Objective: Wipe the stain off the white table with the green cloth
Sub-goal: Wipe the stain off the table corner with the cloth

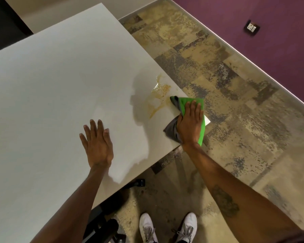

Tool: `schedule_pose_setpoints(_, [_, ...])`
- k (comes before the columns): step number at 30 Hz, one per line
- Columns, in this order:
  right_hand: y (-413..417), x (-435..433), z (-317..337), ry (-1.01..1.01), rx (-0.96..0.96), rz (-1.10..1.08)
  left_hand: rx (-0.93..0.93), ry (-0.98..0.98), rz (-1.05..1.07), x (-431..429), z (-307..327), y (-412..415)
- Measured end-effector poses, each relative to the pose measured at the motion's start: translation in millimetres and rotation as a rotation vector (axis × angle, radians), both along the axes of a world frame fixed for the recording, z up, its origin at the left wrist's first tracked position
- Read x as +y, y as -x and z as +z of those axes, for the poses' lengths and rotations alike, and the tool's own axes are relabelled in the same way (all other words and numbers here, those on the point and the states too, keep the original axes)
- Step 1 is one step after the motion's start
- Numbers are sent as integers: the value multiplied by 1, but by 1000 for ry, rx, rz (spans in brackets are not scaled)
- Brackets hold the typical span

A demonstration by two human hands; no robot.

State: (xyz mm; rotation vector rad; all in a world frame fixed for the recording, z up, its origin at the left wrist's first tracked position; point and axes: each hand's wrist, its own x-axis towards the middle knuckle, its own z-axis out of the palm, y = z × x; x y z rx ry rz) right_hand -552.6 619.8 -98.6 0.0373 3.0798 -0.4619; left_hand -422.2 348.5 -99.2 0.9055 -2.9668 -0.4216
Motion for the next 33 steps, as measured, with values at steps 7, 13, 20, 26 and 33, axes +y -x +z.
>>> schedule_pose_setpoints(7, [-91,-66,5,24,-18,87,12,-7,1,1,3,2])
schedule_pose_setpoints(13, [-136,-97,2,89,52,274,31,16,0,-1,0,3])
schedule_pose_setpoints(20, [-83,-34,-6,-72,0,279,54,-1,-10,-3,-1,-1])
schedule_pose_setpoints(26, [-14,5,-2,-51,-8,23,49,-13,-2,-1,-1,0])
schedule_pose_setpoints(33, [23,6,-2,-19,-26,-34,26,-23,-13,-3,-5,2])
